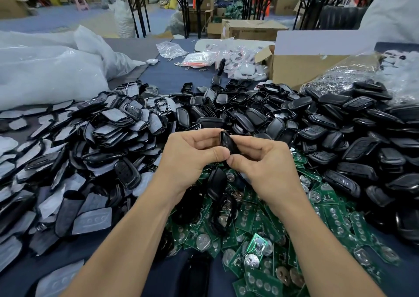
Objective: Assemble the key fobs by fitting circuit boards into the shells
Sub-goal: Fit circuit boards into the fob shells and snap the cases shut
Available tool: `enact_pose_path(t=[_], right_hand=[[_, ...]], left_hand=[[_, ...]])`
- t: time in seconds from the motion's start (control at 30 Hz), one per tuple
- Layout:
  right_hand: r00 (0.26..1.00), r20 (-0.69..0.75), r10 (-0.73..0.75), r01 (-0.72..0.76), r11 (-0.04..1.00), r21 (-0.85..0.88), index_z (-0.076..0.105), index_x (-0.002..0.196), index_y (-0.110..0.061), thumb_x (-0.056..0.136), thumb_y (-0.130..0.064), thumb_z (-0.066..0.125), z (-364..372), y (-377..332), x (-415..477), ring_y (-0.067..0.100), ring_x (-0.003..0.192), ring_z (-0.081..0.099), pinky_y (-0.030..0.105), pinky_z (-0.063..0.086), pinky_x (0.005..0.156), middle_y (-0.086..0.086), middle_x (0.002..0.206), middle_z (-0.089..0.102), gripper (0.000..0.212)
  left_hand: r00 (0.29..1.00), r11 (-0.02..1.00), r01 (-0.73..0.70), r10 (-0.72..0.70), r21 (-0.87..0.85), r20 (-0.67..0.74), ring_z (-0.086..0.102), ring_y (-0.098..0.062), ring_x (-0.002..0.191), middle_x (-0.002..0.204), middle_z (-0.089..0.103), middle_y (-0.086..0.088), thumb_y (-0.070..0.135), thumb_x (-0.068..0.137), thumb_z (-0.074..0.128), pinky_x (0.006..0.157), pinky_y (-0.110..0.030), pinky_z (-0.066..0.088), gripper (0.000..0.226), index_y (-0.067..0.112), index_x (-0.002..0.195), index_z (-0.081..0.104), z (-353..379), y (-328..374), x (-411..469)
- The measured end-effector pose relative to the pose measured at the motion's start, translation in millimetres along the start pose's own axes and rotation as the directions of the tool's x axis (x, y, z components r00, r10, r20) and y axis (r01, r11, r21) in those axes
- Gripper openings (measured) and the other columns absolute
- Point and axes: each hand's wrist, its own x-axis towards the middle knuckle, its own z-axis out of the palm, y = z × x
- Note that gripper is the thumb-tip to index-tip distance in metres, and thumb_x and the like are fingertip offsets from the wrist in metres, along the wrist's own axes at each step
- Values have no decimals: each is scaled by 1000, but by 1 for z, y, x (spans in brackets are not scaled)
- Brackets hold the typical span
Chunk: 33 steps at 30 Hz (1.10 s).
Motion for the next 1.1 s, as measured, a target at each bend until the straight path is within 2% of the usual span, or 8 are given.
enact_pose_path(t=[0.17,0.33,0.43,0.6,0.77,0.87,1.0,1.1], right_hand=[[997,-24,-70,68,996,-63,76,96,-49,76,-3,87,-1,0,0,-7,95,73,11,55,86,-32,91,75,52],[998,17,-59,58,997,50,82,100,-38,78,-1,84,-3,3,3,10,92,78,28,61,82,-9,96,81,42],[997,80,-3,-12,983,185,83,96,-36,81,7,80,-6,3,4,13,79,77,16,55,63,1,97,82,46],[993,116,17,-43,974,221,84,99,-29,78,11,80,-10,3,5,14,80,77,16,56,64,5,98,81,45],[994,105,20,-31,994,106,83,103,-27,77,3,86,-12,5,5,7,77,76,16,55,65,0,98,82,40],[997,76,18,-14,999,-52,82,109,-26,74,-5,90,-11,3,5,6,96,76,29,60,86,-10,100,81,42],[999,31,-19,23,988,-156,78,98,-43,73,-6,91,-7,-2,-1,-11,88,71,4,51,78,-35,84,73,46],[999,5,-49,48,964,-263,76,94,-52,75,-8,88,-1,-6,-6,-11,85,71,6,52,75,-38,82,71,50]], left_hand=[[999,1000,-23,22,21,28,78,-15,89,96,82,-5,-15,76,81,77,-22,60,44,22,100,79,2,0,-3],[998,998,-57,57,8,16,78,-13,92,96,82,-3,-8,75,84,79,-20,59,40,23,100,81,2,4,-2],[998,998,-67,67,11,16,78,-12,92,96,82,-1,-3,74,85,79,-19,58,38,31,91,84,0,4,-1],[997,997,-73,71,39,34,78,-18,92,98,82,-8,3,72,90,81,-23,59,34,22,100,83,-2,3,-1],[997,993,-82,80,88,21,78,-14,86,91,82,-6,-2,67,91,77,-21,59,39,26,94,84,-2,1,-2],[998,989,-68,66,129,20,79,-16,88,92,82,-5,5,63,96,80,-25,61,40,27,95,84,-3,0,-2],[999,979,-42,45,201,-8,80,-19,92,93,82,-2,34,56,92,86,-37,62,42,28,97,85,-2,0,-3],[994,978,-25,47,208,-101,79,-15,80,84,82,1,34,68,88,71,-30,63,20,34,88,85,4,-1,-4]])
